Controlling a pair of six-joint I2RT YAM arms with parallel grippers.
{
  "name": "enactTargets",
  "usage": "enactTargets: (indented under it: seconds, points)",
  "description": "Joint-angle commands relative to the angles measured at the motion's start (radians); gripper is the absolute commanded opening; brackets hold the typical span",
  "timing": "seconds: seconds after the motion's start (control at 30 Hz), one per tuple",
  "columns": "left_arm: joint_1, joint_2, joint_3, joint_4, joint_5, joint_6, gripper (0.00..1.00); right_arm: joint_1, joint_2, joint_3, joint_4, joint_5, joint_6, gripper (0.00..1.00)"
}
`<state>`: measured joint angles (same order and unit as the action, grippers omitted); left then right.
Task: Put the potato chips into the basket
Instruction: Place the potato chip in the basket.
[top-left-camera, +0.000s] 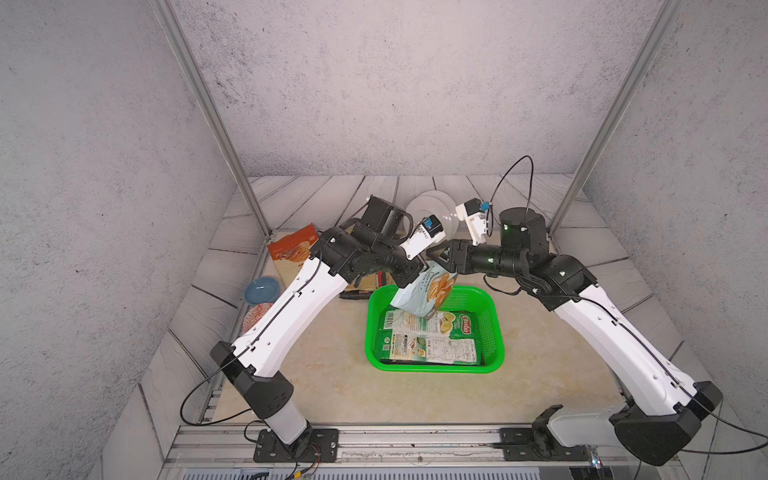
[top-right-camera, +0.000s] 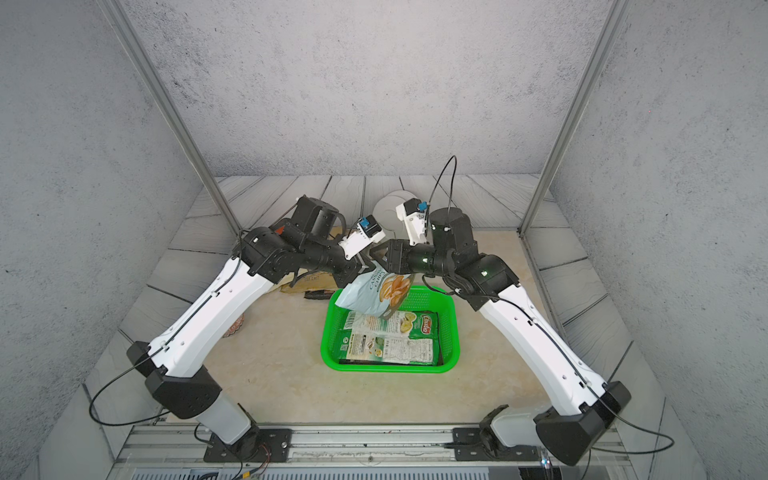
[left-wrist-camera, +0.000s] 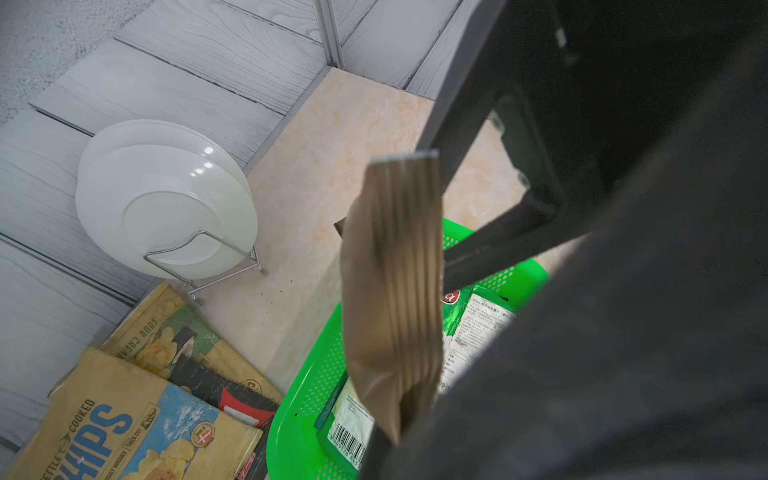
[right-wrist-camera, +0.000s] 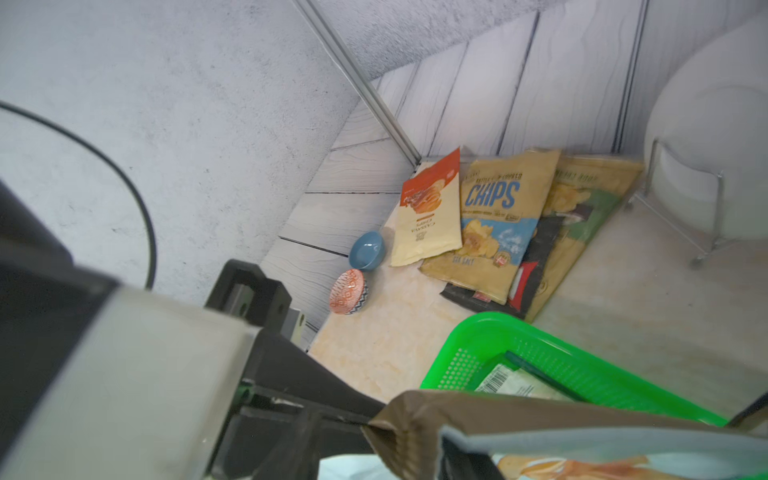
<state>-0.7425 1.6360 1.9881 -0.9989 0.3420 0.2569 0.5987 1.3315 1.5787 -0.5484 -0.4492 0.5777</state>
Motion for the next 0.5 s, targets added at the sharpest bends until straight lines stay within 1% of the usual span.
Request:
enactTargets:
  seconds: [0.0,0.1,0.2,0.37,0.47]
  points:
    - [-0.003,-0.037,0.05,-0.027,-0.006,0.006,0.0,-0.02,-0.034,0.016,-0.05,-0.04,-0.068,0.66]
    - [-0.001,-0.042,0.068,-0.069,-0.014,0.01,0.0,-0.076,-0.083,-0.038,-0.07,-0.08,-0.068,0.68]
    - [0.005,-0.063,0.055,-0.069,-0.016,-0.001,0.0,-0.16,-0.157,-0.159,-0.002,-0.158,-0.02,0.68]
    - [0.024,-0.084,0.056,-0.071,0.009,-0.03,0.0,-0.325,-0.273,-0.433,0.255,-0.31,0.14,0.71]
    - [0.045,-0.096,0.073,-0.082,0.073,-0.047,0.0,-0.368,-0.287,-0.563,0.393,-0.373,0.195,0.71]
